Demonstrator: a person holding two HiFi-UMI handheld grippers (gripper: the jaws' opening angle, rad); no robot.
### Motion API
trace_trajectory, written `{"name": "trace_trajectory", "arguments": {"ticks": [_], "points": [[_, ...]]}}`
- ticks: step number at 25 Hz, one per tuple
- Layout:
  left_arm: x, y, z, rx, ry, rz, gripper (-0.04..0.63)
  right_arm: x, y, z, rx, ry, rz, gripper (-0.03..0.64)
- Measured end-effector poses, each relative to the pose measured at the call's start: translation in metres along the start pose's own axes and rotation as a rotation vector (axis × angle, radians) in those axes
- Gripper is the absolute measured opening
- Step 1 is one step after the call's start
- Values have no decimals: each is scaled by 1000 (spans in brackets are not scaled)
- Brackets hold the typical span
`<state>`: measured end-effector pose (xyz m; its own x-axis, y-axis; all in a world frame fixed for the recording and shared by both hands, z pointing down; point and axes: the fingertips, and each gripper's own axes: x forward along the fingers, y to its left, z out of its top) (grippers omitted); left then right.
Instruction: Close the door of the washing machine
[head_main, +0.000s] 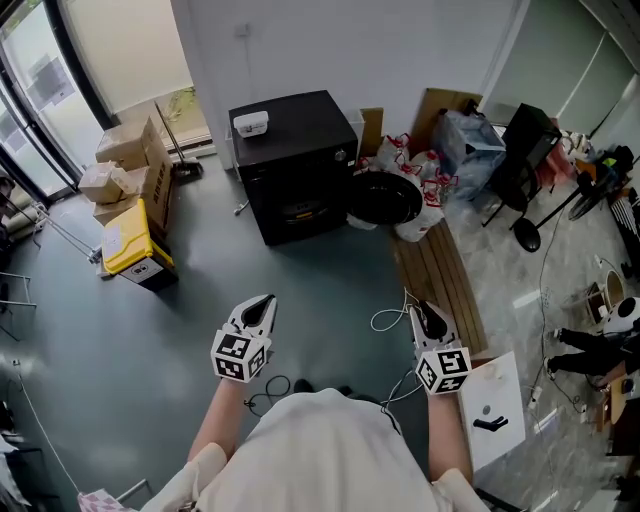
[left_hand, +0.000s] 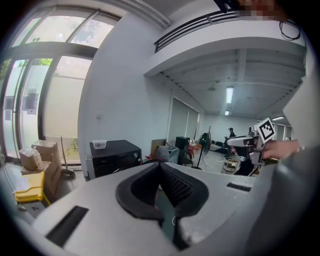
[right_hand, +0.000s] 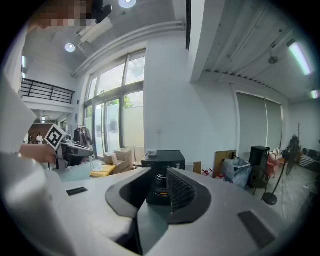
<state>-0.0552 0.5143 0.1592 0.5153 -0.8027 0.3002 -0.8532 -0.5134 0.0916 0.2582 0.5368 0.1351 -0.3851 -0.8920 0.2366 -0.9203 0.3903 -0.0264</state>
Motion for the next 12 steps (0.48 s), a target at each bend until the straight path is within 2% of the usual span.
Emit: {"name": "trace_trajectory", "arguments": {"ticks": [1,6,12], "points": [[1,2,-2,0,3,-4,9,1,2,-2,3,4,-5,122],[1,7,-9,17,7,-38,9,5,9,-8,10,17,-30,154],[-9,29,-25,7,24,-49,9,11,25,-15,18,25,-58,161]]}}
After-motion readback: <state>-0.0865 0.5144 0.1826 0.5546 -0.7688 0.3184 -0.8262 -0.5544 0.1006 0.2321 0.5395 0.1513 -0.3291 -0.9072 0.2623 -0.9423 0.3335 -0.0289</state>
